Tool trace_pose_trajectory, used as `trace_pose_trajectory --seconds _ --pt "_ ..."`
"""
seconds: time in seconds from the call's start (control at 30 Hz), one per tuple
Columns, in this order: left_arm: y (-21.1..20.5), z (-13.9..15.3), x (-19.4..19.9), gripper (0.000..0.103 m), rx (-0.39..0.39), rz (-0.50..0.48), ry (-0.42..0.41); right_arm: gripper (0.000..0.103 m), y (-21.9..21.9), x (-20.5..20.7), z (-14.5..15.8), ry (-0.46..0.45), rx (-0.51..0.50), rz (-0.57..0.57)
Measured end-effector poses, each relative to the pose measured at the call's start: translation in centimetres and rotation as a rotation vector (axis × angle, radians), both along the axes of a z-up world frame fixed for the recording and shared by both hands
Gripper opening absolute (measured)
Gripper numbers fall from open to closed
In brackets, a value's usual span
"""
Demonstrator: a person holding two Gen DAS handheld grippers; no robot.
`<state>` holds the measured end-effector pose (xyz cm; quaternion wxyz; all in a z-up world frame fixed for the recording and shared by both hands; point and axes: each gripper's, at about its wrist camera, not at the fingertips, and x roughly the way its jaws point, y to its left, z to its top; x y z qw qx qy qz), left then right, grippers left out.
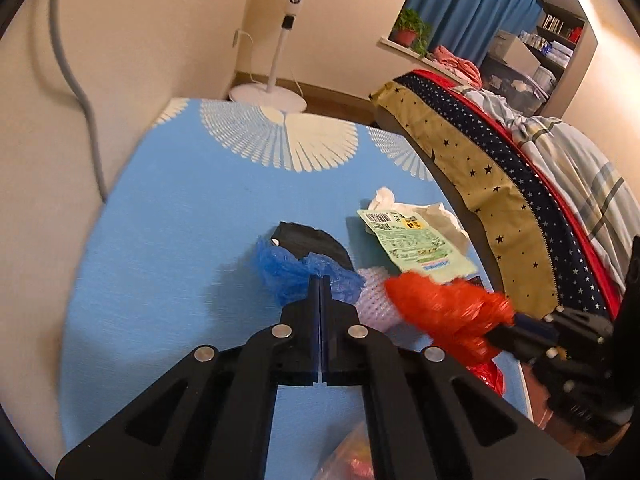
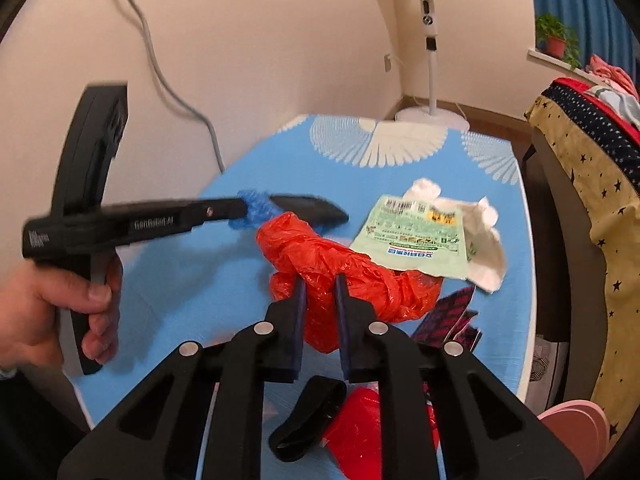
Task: Collect trash
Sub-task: 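Grasp the red plastic bag with the right gripper while the left grasps the blue plastic bag, then carry the red and blue plastic bags over the pink bin with both grippers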
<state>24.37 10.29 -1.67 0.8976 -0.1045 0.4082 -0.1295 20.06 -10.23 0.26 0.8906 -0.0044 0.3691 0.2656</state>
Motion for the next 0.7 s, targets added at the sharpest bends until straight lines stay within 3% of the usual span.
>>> trace_pose_trajectory --seconds 0.33,0.7 --pt "-0.3 4.6 -4.5 0.000 0.052 0.037 -0.098 0.014 -2.3 -2.9 4.2 -0.030 0.160 0.006" --pt "-0.1 8.0 -9.1 0.000 0.034 0.088 -0.178 0.014 -5.9 -5.5 8.3 -0.073 0.314 -0.010"
